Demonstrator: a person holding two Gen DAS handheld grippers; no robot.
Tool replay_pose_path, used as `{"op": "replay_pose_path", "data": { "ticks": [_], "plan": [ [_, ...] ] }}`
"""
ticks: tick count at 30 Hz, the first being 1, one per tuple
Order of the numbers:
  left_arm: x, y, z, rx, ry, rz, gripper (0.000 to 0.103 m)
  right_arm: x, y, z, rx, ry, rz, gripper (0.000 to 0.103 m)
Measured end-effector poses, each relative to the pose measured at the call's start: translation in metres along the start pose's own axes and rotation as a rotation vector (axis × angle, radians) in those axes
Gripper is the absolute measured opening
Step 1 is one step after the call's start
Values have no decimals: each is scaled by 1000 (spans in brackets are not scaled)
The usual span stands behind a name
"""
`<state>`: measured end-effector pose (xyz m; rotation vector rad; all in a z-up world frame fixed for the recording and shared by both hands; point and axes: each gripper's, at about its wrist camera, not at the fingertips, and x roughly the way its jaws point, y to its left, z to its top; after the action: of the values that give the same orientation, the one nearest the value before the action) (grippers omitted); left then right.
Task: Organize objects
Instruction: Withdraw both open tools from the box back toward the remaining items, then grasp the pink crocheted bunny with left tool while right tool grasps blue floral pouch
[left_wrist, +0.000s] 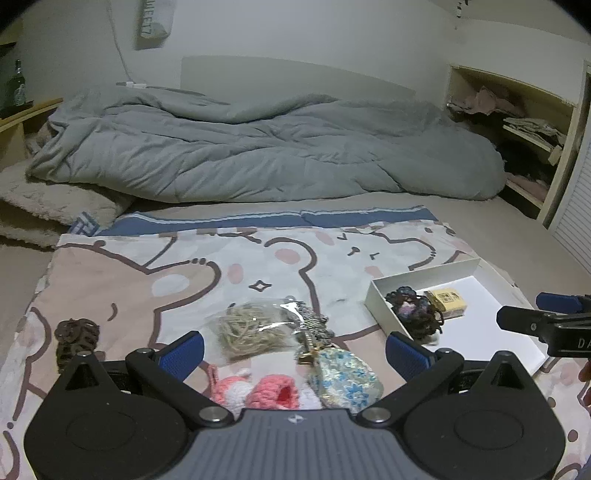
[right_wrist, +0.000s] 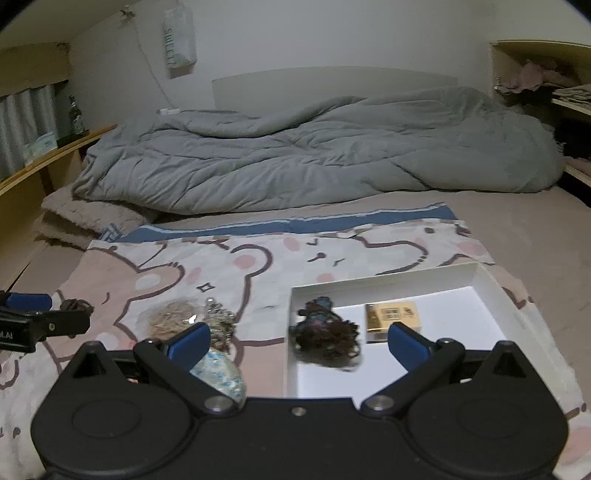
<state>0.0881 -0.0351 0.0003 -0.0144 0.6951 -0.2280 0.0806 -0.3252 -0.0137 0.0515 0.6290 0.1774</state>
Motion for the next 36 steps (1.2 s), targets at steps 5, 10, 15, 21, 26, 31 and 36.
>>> {"op": "replay_pose_path", "data": {
  "ticks": [5,10,15,21,26,31,36],
  "plan": [
    [-8,13,-4,-7,-7,28,103,0,17,0,-7,6,30,103],
    [-13,22,-8,9,-21,96,103,0,31,1,4,18,72,103],
    [-13,30,-13,15,-19,124,103,2,43,2,2,25,86,103],
    [-2,51,-18,-165,81,110,102,7,57,-5,-62,-5,85,103],
    [13,62,-24,-288,162,94,87,23,66,-7,-100,22,71,103],
    [30,71,-27,-433,197,51,81,43,60,1,-40,79,106,103],
    [51,78,-31,-628,221,-21,68,64,62,1,-57,87,79,103]
  ]
}}
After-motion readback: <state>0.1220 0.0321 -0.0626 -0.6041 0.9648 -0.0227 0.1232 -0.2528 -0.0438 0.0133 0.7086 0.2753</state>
